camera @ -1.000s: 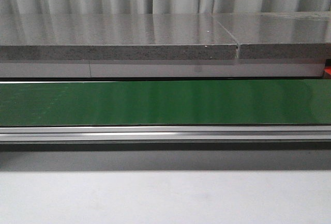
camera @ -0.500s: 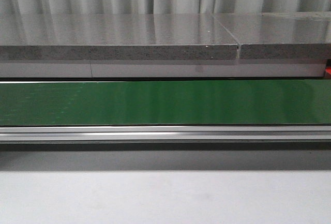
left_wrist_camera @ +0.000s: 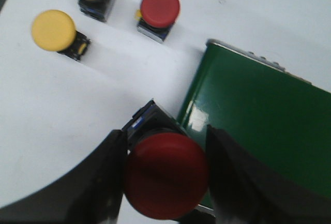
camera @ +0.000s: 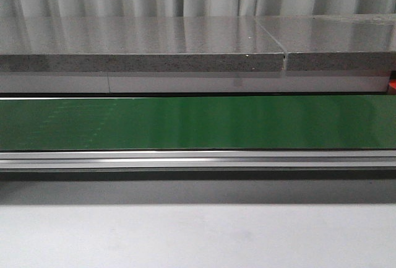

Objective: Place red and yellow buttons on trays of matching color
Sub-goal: 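Grasp a red button from the cluster with the left gripper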

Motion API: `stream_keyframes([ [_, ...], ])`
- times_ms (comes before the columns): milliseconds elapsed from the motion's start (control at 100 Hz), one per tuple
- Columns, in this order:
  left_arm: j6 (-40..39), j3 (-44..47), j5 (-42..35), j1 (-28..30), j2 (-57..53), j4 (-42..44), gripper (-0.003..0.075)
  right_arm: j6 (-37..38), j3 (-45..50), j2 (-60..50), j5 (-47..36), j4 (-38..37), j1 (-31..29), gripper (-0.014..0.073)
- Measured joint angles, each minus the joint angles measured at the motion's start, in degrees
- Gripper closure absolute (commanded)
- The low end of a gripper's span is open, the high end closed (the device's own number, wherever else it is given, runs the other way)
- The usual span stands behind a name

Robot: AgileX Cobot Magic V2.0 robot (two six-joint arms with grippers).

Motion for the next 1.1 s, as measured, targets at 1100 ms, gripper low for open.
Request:
stream_keyframes([
  [1100, 1.58, 4.68, -10.29, -7.50, 2.00, -7.15, 0.0239, 0.00, 0.00, 0.00, 0.00, 0.00, 0.00, 0.0700],
])
